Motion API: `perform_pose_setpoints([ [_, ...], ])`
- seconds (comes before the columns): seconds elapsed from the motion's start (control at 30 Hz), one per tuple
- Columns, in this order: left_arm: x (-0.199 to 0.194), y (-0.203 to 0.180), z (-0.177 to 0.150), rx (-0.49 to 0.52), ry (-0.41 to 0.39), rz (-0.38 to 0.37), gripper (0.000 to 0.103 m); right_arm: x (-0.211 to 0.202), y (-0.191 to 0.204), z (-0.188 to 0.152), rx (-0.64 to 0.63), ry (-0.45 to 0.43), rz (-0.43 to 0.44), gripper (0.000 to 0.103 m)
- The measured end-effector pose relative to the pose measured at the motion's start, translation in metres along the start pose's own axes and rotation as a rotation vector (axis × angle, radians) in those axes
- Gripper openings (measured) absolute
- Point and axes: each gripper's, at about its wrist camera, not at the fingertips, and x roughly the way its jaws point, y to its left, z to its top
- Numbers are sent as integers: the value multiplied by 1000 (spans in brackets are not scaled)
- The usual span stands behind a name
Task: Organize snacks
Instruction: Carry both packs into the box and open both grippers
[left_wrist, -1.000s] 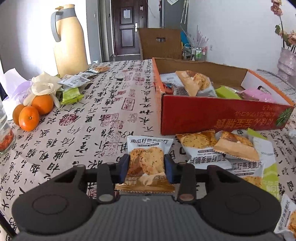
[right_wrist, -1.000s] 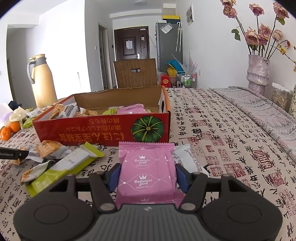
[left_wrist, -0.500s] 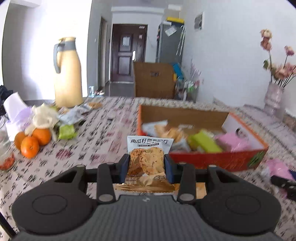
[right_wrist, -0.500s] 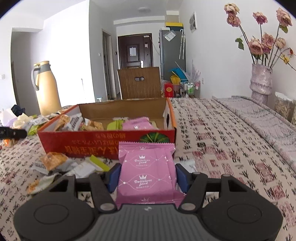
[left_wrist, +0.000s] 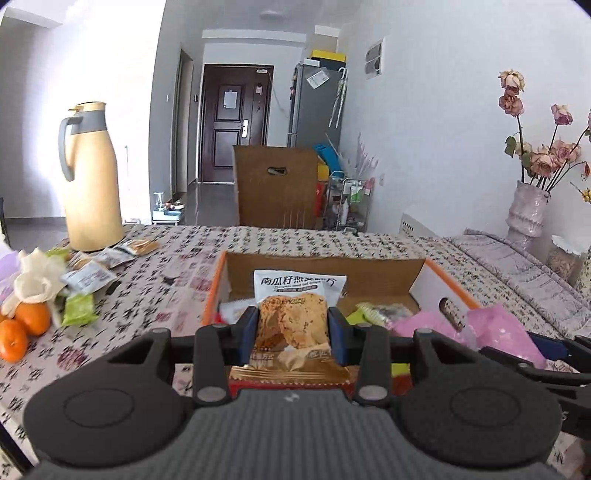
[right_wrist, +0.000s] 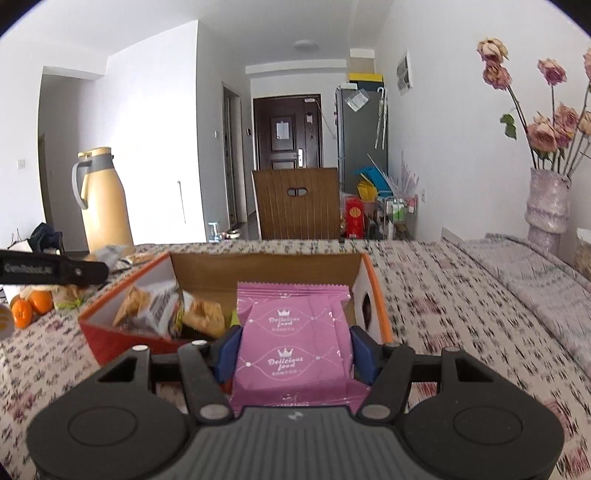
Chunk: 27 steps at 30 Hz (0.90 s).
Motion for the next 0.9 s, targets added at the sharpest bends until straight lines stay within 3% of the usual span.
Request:
perform_pose_setpoints([
  [0.33,39,-15,19,-19,-7,19,40,41,10,29,-16,-47,-3,61],
  [0.73,73,-1,-1,-40,38,-16,40,76,-6,10,42,5,16,61],
  [0.9,68,3,-4,-73,1,-31,45,75,-8,9,51,16,19,62],
])
